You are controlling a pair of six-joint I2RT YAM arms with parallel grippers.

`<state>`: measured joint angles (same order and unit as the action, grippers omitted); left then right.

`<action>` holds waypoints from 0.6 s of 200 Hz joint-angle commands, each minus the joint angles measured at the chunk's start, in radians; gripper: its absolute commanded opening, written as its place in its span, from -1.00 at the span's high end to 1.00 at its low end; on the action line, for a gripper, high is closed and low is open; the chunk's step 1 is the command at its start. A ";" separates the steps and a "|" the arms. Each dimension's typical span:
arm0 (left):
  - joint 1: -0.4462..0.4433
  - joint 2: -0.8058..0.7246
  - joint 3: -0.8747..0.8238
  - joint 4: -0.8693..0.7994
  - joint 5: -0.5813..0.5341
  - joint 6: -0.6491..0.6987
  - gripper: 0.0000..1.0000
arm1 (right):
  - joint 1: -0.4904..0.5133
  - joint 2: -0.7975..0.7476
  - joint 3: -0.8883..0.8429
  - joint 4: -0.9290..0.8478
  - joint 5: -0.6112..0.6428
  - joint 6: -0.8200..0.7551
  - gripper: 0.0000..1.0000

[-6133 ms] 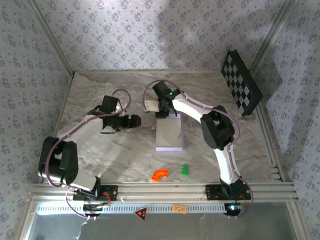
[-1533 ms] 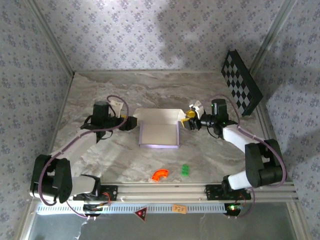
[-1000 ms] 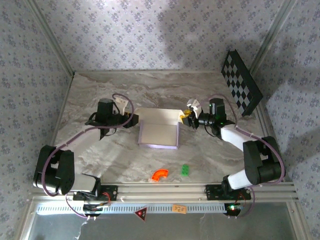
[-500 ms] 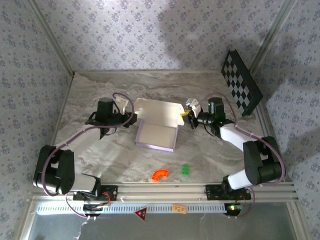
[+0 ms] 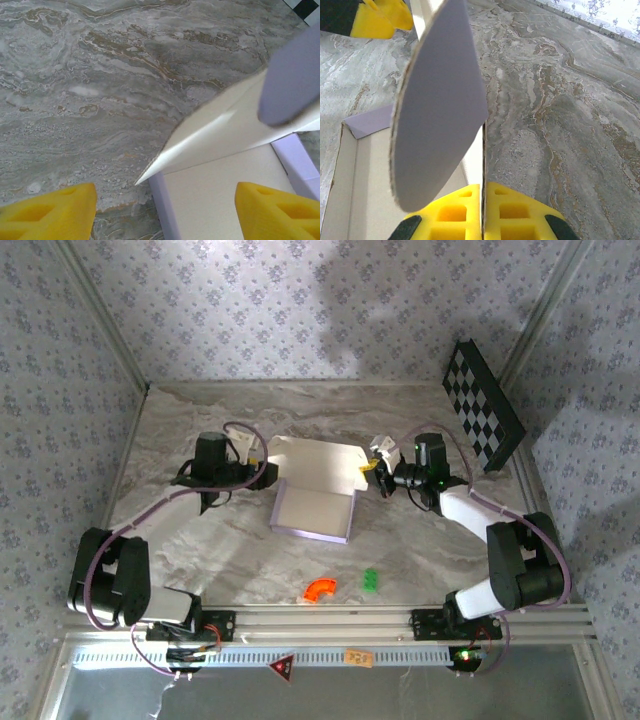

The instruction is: Fold the paper box

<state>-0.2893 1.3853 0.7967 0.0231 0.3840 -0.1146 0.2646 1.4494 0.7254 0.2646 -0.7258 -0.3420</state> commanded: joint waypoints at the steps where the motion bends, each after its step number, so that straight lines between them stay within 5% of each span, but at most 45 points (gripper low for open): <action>1: 0.004 0.055 0.079 -0.004 0.026 0.046 -0.50 | 0.007 0.007 0.024 -0.039 -0.010 -0.024 0.91; 38: 0.004 0.125 0.131 0.009 0.099 0.093 -0.38 | 0.009 0.009 0.021 -0.041 -0.012 -0.025 0.91; 120: 0.002 0.112 0.105 0.018 0.158 0.114 0.50 | 0.027 0.017 0.045 -0.080 0.023 -0.031 0.95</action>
<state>-0.2878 1.5215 0.9039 0.0269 0.4873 -0.0158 0.2741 1.4494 0.7326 0.2512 -0.7216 -0.3496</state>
